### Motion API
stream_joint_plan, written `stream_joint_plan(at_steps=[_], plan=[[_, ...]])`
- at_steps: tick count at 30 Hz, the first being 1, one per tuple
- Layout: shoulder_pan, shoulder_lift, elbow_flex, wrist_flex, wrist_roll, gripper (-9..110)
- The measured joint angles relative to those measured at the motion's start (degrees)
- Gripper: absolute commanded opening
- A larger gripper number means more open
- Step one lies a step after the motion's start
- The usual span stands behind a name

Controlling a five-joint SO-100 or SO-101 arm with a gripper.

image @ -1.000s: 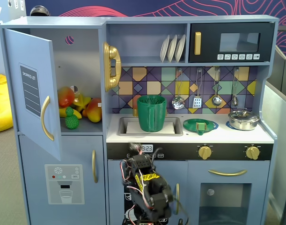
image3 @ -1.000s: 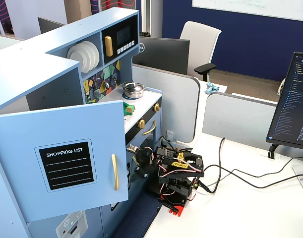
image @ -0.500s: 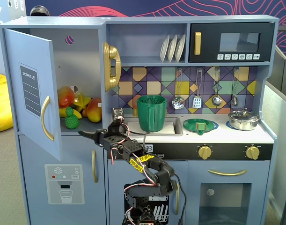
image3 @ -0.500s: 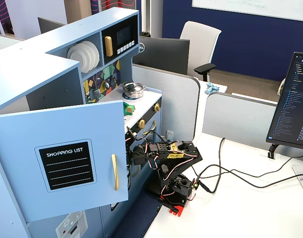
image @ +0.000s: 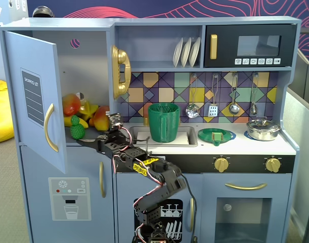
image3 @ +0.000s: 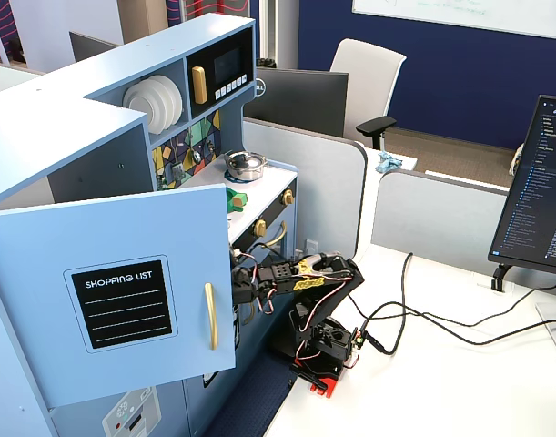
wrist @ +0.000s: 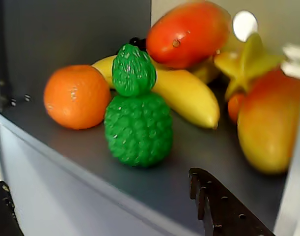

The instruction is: Pick up the green pineapple from the left cabinet and place it in the green recipient

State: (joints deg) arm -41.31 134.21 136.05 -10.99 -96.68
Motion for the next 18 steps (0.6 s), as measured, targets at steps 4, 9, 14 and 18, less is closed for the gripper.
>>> stream_joint_plan(at_steps=[4,9,14,18], plan=[[0.35,-4.57,-2.02,-2.37,-2.37,41],[0.7,-10.2,-5.27,-4.75,-3.43,41],[2.02,-15.56,-8.7,-6.86,-3.43,41],[2.11,-20.04,-12.39,-7.47,-3.43,42]])
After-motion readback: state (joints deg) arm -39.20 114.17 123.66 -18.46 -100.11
